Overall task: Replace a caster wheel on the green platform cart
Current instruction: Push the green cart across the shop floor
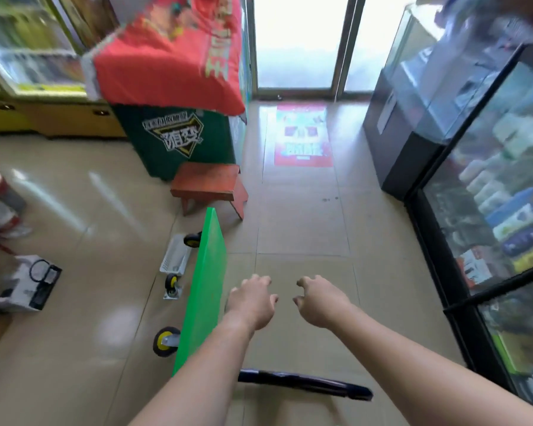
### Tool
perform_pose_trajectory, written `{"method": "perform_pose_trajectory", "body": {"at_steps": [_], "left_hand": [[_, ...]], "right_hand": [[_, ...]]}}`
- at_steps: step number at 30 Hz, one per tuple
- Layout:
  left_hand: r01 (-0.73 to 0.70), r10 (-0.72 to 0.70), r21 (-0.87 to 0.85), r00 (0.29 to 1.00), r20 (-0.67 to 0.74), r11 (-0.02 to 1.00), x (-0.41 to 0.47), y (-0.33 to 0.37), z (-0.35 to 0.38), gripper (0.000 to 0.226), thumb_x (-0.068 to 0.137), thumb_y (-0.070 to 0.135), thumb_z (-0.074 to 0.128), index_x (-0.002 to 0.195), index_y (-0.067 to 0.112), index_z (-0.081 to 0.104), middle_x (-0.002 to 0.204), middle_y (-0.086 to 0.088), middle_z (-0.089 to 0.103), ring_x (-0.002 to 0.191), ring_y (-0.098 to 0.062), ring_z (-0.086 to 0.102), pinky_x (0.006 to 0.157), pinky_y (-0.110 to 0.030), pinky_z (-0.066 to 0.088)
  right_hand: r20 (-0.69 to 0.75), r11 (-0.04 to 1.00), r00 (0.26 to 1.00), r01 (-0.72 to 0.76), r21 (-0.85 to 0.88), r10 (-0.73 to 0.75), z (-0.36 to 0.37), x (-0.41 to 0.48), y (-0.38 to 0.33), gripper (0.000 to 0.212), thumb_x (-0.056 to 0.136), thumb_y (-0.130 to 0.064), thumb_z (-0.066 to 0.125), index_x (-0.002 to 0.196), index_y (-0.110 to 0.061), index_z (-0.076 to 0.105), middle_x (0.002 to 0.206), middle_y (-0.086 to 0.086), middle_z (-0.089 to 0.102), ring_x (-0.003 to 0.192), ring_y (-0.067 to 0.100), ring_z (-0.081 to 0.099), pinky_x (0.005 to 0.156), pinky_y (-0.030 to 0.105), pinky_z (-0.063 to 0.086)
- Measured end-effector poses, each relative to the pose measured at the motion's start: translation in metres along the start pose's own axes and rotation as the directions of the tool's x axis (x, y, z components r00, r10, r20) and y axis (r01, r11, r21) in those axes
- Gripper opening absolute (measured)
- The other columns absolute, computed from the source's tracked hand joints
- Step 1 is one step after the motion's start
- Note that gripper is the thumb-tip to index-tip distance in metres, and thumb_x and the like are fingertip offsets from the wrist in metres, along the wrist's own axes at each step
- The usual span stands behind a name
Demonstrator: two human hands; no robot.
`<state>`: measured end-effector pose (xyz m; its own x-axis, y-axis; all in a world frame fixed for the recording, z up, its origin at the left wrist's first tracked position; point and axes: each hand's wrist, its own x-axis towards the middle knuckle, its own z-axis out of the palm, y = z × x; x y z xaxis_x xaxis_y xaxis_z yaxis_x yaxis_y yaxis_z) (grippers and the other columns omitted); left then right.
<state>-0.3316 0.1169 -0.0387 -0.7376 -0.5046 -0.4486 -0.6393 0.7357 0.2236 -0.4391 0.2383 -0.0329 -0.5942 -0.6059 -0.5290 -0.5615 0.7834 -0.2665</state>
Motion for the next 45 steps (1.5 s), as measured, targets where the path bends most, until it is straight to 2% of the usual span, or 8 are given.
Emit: {"method": "perform_pose_trajectory", "body": {"at_steps": [7, 11, 16, 23, 27, 31, 36, 45], "left_hand": [[-0.176, 0.193, 0.085, 0.940, -0.280, 0.981, -0.066, 0.095, -0.186, 0.049, 0.106, 0.041, 0.051, 0.151, 0.023, 0.048, 0.150, -0.005, 0.052, 0.138, -0.028, 0.050, 0.110, -0.045, 0.043], [-0.269, 0.304, 0.143, 0.869, -0.391, 0.952, -0.097, 0.155, -0.242, 0.051, 0.105, 0.042, 0.053, 0.152, 0.024, 0.047, 0.149, -0.002, 0.051, 0.136, -0.026, 0.050, 0.109, -0.046, 0.046], [-0.339, 0.404, 0.219, 0.786, -0.469, 0.915, -0.124, 0.237, -0.282, 0.050, 0.106, 0.041, 0.049, 0.153, 0.026, 0.044, 0.152, 0.000, 0.047, 0.140, -0.024, 0.045, 0.109, -0.042, 0.040], [-0.374, 0.451, 0.252, 0.714, -0.535, 0.892, -0.142, 0.364, -0.287, 0.049, 0.105, 0.039, 0.052, 0.152, 0.024, 0.045, 0.150, 0.001, 0.049, 0.139, -0.024, 0.046, 0.106, -0.039, 0.043], [-0.353, 0.427, 0.242, 0.715, -0.553, 0.904, -0.138, 0.441, -0.278, 0.049, 0.105, 0.038, 0.052, 0.151, 0.023, 0.045, 0.149, 0.000, 0.050, 0.138, -0.025, 0.049, 0.106, -0.039, 0.046], [-0.335, 0.404, 0.228, 0.727, -0.555, 0.914, -0.126, 0.498, -0.271, 0.048, 0.105, 0.040, 0.051, 0.151, 0.023, 0.046, 0.151, 0.001, 0.050, 0.141, -0.022, 0.045, 0.106, -0.039, 0.045], [-0.288, 0.371, 0.234, 0.742, -0.559, 0.929, -0.101, 0.530, -0.283, 0.049, 0.104, 0.041, 0.052, 0.151, 0.027, 0.046, 0.151, 0.003, 0.052, 0.141, -0.022, 0.046, 0.108, -0.039, 0.045], [-0.221, 0.314, 0.226, 0.747, -0.586, 0.949, 0.018, 0.539, -0.339, 0.040, 0.103, 0.042, 0.054, 0.139, 0.024, 0.054, 0.130, 0.002, 0.060, 0.126, -0.021, 0.056, 0.100, -0.043, 0.051]], "right_hand": [[-0.387, 0.999, 0.921, 0.043, 0.011, -0.035, -0.199, -0.107, -0.011, 0.051, 0.099, -0.044, 0.047, 0.145, -0.022, 0.044, 0.146, 0.008, 0.048, 0.129, 0.030, 0.051, 0.104, 0.044, 0.048], [-0.536, 0.999, 0.843, 0.040, 0.007, -0.030, -0.271, -0.168, 0.018, 0.052, 0.100, -0.044, 0.046, 0.147, -0.022, 0.042, 0.147, 0.006, 0.045, 0.130, 0.028, 0.051, 0.106, 0.043, 0.046], [-0.632, 1.000, 0.775, 0.024, 0.011, -0.012, -0.327, -0.225, 0.076, 0.050, 0.098, -0.041, 0.048, 0.144, -0.021, 0.045, 0.145, 0.005, 0.045, 0.129, 0.028, 0.051, 0.104, 0.043, 0.046], [-0.692, 1.000, 0.722, 0.013, -0.025, -0.027, -0.383, -0.276, 0.192, 0.049, 0.098, -0.036, 0.048, 0.144, -0.018, 0.046, 0.146, 0.008, 0.047, 0.131, 0.028, 0.050, 0.106, 0.040, 0.044], [-0.709, 0.997, 0.702, 0.020, -0.077, -0.069, -0.417, -0.285, 0.270, 0.046, 0.097, -0.031, 0.049, 0.141, -0.017, 0.049, 0.146, 0.006, 0.048, 0.129, 0.025, 0.053, 0.106, 0.041, 0.046], [-0.683, 0.992, 0.723, 0.019, -0.124, -0.099, -0.441, -0.279, 0.326, 0.047, 0.098, -0.033, 0.049, 0.142, -0.017, 0.048, 0.145, 0.008, 0.047, 0.127, 0.027, 0.055, 0.104, 0.043, 0.048], [-0.666, 0.985, 0.729, 0.068, -0.156, -0.156, -0.470, -0.253, 0.363, 0.048, 0.098, -0.034, 0.050, 0.143, -0.016, 0.047, 0.147, 0.009, 0.047, 0.127, 0.028, 0.055, 0.103, 0.043, 0.049], [-0.648, 0.964, 0.719, 0.135, -0.227, -0.253, -0.545, -0.140, 0.367, 0.044, 0.100, -0.036, 0.049, 0.142, -0.022, 0.048, 0.145, 0.006, 0.047, 0.125, 0.029, 0.056, 0.100, 0.043, 0.051]]}}
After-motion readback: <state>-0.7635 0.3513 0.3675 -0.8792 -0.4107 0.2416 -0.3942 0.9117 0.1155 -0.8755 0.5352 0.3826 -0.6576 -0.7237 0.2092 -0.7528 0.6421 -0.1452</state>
